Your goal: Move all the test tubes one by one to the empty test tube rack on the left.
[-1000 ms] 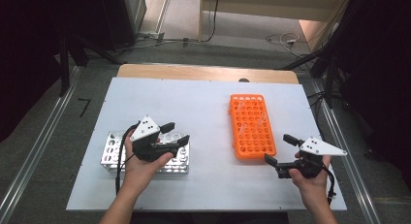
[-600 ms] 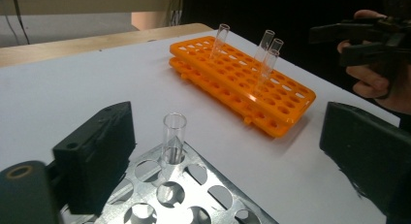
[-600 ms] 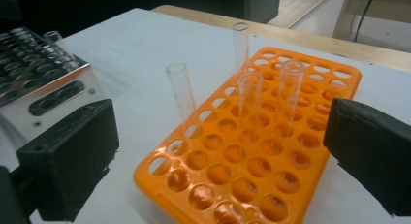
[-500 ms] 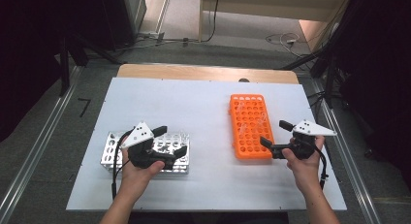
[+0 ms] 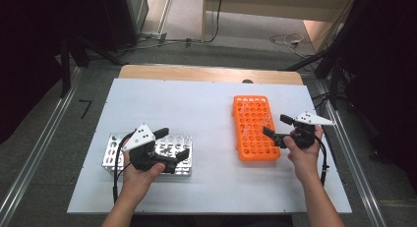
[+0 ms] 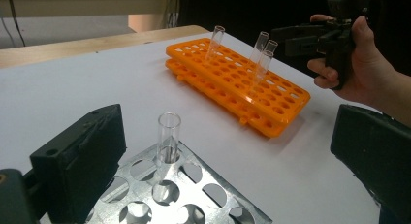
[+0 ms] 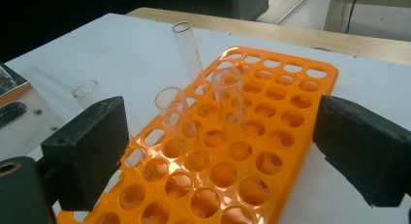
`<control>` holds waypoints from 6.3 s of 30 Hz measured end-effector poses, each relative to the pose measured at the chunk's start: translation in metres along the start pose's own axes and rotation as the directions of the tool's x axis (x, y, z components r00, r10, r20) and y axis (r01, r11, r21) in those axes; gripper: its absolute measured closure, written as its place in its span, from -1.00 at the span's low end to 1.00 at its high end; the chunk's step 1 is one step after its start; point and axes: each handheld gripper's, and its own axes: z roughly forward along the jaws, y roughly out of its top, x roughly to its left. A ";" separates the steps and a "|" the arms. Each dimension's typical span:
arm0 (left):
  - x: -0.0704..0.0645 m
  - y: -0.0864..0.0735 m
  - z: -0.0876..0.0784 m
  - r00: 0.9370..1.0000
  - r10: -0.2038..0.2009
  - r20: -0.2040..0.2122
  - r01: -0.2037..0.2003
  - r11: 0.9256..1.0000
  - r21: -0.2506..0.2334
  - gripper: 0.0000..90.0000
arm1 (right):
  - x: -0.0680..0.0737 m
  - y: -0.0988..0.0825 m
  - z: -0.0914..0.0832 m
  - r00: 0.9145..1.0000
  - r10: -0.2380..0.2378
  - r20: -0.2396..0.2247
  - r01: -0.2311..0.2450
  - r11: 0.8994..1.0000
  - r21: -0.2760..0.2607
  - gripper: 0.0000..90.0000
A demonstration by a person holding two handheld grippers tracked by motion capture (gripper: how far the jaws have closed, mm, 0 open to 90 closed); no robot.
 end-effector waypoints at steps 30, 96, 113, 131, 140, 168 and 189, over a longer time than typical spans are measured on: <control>0.000 -0.001 0.003 1.000 -0.004 0.011 0.004 1.000 0.012 -1.00 | -0.013 -0.013 0.030 1.000 0.005 0.028 -0.008 0.995 0.104 0.27; -0.009 0.008 -0.003 0.999 0.034 0.010 -0.034 0.999 0.001 -1.00 | 0.074 0.047 -0.026 0.990 -0.124 -0.073 0.125 0.992 0.000 0.65; -0.022 0.012 0.002 0.998 0.055 0.043 -0.054 0.998 -0.007 -0.96 | 0.118 0.036 0.001 0.963 -0.181 -0.197 0.195 0.979 0.053 0.65; -0.047 0.017 0.016 0.992 0.095 0.081 -0.096 0.995 0.009 -0.45 | 0.161 0.019 0.027 0.923 -0.230 -0.308 0.274 0.956 0.105 0.65; -0.057 0.016 0.024 0.989 0.112 0.095 -0.116 0.993 0.030 -0.10 | 0.173 0.016 0.032 0.907 -0.249 -0.340 0.301 0.948 0.107 0.65; -0.061 0.013 0.027 0.981 0.141 0.136 -0.147 0.989 0.032 0.63 | 0.191 0.013 0.034 0.884 -0.267 -0.383 0.330 0.937 0.110 0.65; -0.057 0.018 0.022 0.985 0.140 0.099 -0.141 0.990 0.005 0.68 | 0.189 0.014 0.032 0.879 -0.253 -0.404 0.312 0.946 0.086 0.27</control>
